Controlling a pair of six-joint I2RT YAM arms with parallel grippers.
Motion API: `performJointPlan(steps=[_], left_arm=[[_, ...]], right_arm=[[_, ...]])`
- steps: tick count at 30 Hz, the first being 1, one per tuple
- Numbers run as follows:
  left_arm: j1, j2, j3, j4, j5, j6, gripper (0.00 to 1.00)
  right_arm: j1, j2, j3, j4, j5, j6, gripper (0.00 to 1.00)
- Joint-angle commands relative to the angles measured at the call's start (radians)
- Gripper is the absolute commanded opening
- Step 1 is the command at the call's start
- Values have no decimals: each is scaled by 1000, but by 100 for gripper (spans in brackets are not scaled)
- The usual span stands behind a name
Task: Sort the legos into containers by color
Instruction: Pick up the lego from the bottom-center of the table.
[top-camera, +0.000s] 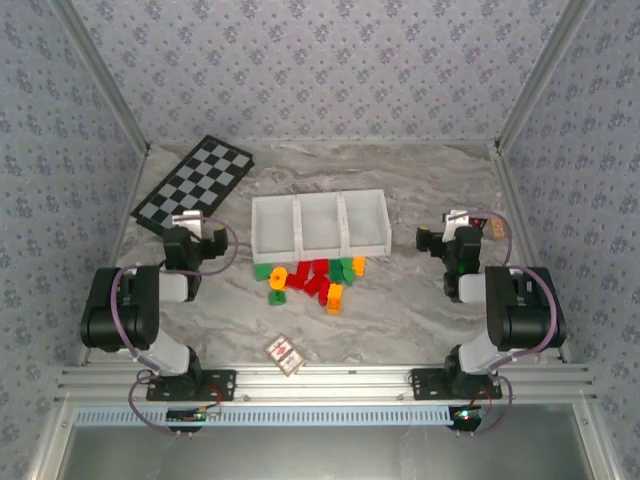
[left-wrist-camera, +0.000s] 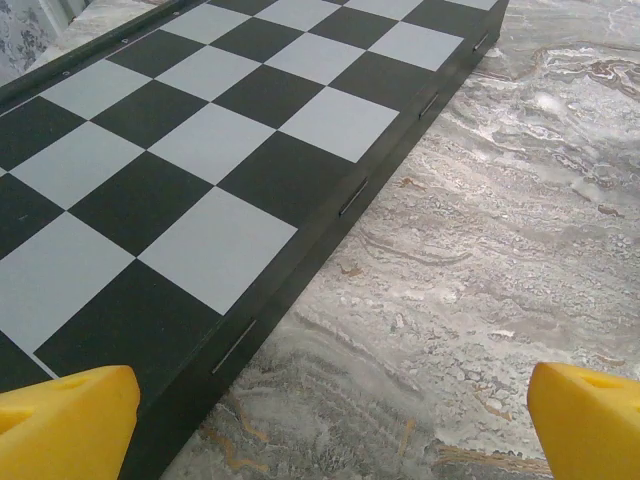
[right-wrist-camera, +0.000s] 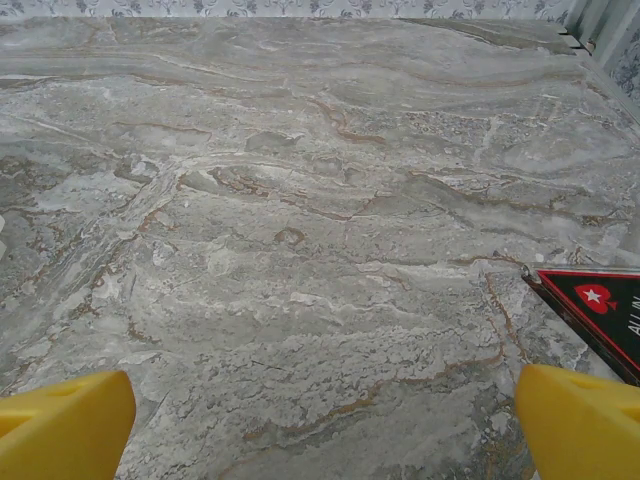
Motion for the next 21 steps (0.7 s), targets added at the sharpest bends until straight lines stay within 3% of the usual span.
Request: performJointPlan(steps=[1,21], left_arm=[[7,-11,23,3,10,-11,100],[7,-11,23,2,23,-6,100]], right_arm=[[4,-2,11,10,8,2,100],[-15,-2,11,12,-12,20,100]])
